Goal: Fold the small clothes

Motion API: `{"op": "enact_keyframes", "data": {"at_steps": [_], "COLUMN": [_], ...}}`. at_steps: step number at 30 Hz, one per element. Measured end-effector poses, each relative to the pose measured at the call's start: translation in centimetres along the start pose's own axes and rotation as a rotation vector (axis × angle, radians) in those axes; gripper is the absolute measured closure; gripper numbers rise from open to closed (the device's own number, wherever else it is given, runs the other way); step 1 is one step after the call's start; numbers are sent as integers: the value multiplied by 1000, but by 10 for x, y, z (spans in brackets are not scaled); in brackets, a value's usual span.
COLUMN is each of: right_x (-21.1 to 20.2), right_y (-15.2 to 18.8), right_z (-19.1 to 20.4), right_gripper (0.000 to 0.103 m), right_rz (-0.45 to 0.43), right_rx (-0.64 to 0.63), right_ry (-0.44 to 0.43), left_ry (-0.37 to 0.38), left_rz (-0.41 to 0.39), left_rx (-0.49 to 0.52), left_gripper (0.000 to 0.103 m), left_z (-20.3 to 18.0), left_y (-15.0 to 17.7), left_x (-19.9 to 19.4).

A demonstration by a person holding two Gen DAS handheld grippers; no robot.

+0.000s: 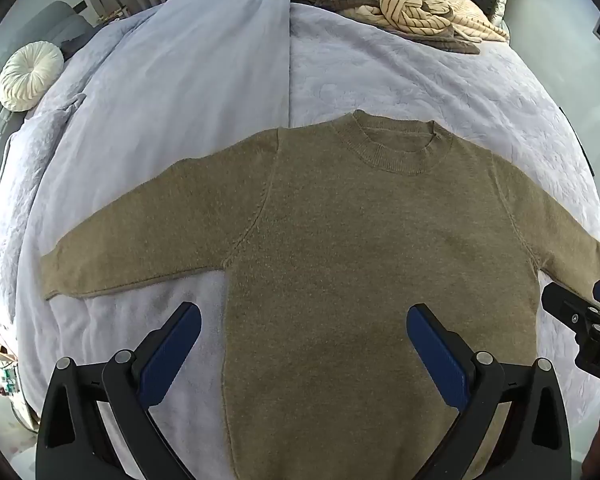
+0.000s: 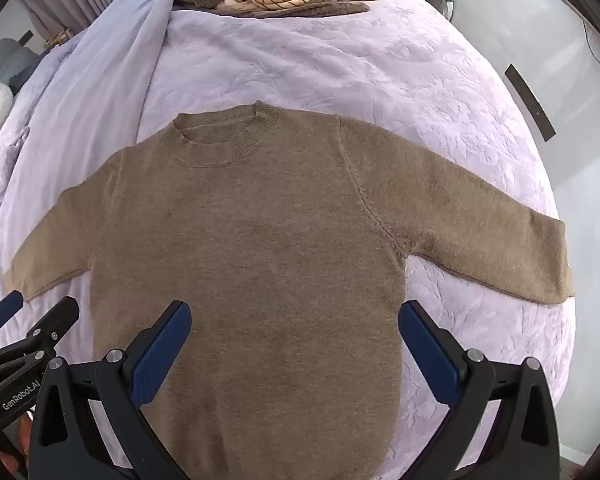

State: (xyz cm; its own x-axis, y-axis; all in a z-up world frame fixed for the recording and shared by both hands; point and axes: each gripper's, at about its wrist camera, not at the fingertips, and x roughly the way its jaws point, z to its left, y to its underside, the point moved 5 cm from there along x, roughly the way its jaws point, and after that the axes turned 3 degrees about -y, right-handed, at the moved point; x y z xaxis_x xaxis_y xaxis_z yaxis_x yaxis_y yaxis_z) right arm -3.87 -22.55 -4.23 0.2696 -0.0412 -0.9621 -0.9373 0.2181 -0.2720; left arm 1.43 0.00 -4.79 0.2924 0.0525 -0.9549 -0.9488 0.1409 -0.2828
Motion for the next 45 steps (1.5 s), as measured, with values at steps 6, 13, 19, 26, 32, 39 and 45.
{"op": "enact_keyframes", "data": {"at_steps": [6, 13, 19, 26, 32, 39, 45], "right_x": [-1, 0, 3, 5, 7, 10, 10], "right_y": [-1, -3, -4, -5, -5, -7, -7], "right_z": [2, 7, 6, 6, 7, 8, 8], "right_gripper": [0, 0, 0, 0, 0, 0, 0], "right_rz": [-1, 1, 8, 11, 15, 25, 25], "right_rx": [-4, -9, -10, -11, -10, -10, -10], "right_ry": [4, 6, 6, 7, 6, 5, 4], "left_ry": [-4, -4, 1, 28, 107, 83, 65], "left_rz": [-1, 0, -2, 6, 18, 12, 7], "left_rx": [0, -2, -5, -18, -44, -45, -41], "left_gripper": [0, 0, 0, 0, 0, 0, 0], "left_z": [1, 0, 3, 6, 4, 7, 8], "left_y": [0, -4, -2, 1, 1, 1, 1], "left_x": [0, 2, 2, 9, 11, 12, 13]}}
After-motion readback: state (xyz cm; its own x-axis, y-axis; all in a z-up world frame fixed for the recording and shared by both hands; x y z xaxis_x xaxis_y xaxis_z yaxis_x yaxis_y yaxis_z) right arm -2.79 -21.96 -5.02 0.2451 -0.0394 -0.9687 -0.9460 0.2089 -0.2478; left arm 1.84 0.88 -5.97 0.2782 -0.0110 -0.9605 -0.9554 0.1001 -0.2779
